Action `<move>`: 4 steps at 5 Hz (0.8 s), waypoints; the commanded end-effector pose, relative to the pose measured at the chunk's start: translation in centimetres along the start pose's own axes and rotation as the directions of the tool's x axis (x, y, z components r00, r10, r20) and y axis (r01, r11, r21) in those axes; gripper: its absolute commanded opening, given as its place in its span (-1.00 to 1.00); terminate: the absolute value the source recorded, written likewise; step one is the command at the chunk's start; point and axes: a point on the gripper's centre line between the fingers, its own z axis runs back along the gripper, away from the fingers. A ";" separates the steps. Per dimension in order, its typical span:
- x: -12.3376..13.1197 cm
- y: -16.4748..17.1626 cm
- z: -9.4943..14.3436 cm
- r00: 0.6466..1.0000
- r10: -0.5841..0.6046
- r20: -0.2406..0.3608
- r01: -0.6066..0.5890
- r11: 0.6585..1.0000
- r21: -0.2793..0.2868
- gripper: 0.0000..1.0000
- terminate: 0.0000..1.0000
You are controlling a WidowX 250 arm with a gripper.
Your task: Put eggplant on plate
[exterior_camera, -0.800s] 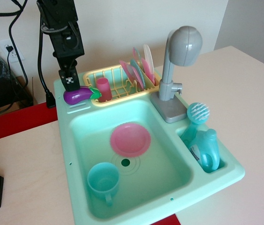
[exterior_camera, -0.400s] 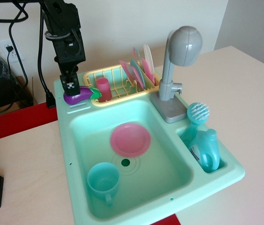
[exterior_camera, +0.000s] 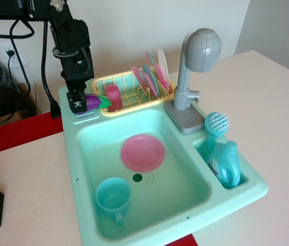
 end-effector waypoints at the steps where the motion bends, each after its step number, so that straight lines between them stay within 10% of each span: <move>1: 0.0 0.1 -0.7 1.000 0.013 0.012 -0.014 1.000 0.014 1.00 -1.00; 2: -0.3 0.2 -0.9 0.998 0.019 0.054 -0.021 0.999 0.039 -1.00 -1.00; 4: -0.9 0.2 -0.8 0.994 0.024 0.102 -0.030 0.998 0.061 -1.00 -1.00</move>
